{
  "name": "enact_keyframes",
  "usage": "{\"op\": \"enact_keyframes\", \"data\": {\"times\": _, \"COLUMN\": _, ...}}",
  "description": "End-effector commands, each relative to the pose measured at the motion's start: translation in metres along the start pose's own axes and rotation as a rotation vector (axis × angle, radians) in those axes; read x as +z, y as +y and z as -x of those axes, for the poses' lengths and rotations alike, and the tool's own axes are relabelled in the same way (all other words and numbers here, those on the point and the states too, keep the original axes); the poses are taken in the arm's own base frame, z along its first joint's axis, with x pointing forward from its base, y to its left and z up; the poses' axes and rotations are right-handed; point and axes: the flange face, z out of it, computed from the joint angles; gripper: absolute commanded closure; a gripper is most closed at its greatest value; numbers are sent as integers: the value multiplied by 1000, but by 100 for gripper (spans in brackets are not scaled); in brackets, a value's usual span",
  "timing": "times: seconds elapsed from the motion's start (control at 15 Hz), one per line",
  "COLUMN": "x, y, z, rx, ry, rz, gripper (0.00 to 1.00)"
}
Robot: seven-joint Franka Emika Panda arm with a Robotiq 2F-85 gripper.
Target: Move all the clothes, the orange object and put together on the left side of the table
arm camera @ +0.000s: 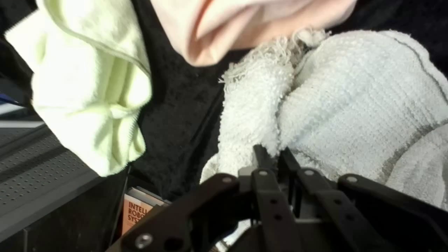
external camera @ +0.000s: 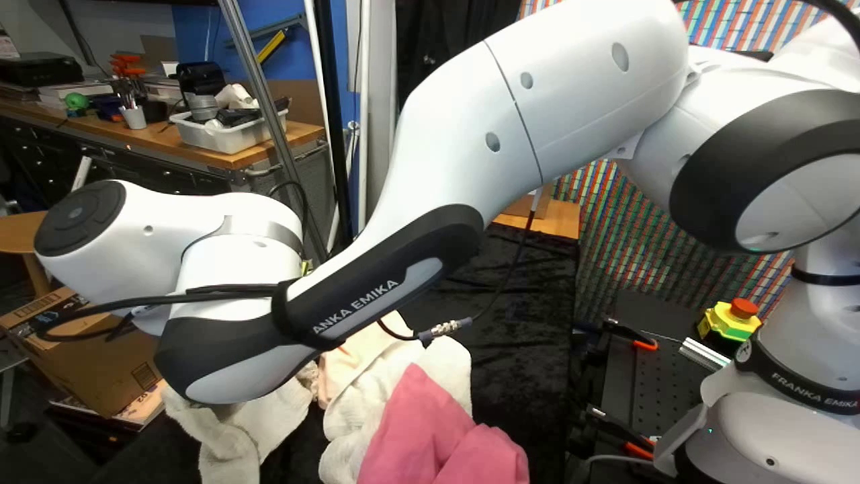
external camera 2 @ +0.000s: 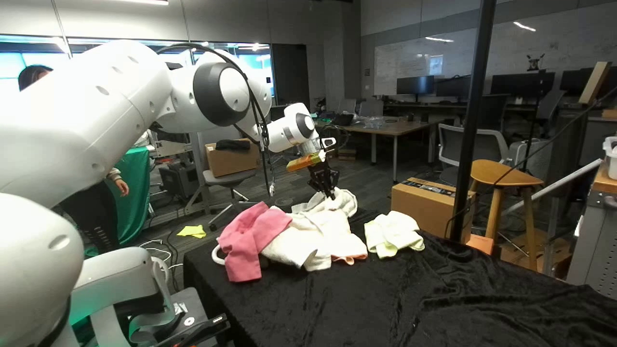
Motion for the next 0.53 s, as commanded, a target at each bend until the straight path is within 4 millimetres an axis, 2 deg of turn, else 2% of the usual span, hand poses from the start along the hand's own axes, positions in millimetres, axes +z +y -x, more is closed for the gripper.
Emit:
{"op": "enact_keyframes", "data": {"times": 0.0, "x": -20, "y": 7, "z": 26, "rx": 22, "ry": -117, "rz": 69, "gripper": 89}}
{"op": "enact_keyframes", "data": {"times": 0.07, "x": -27, "y": 2, "z": 34, "rx": 14, "ry": -167, "rz": 57, "gripper": 89}}
{"op": "enact_keyframes", "data": {"times": 0.27, "x": -41, "y": 5, "z": 49, "rx": -8, "ry": -268, "rz": 15, "gripper": 89}}
{"op": "enact_keyframes", "data": {"times": 0.47, "x": -57, "y": 27, "z": 59, "rx": -3, "ry": -327, "rz": -45, "gripper": 89}}
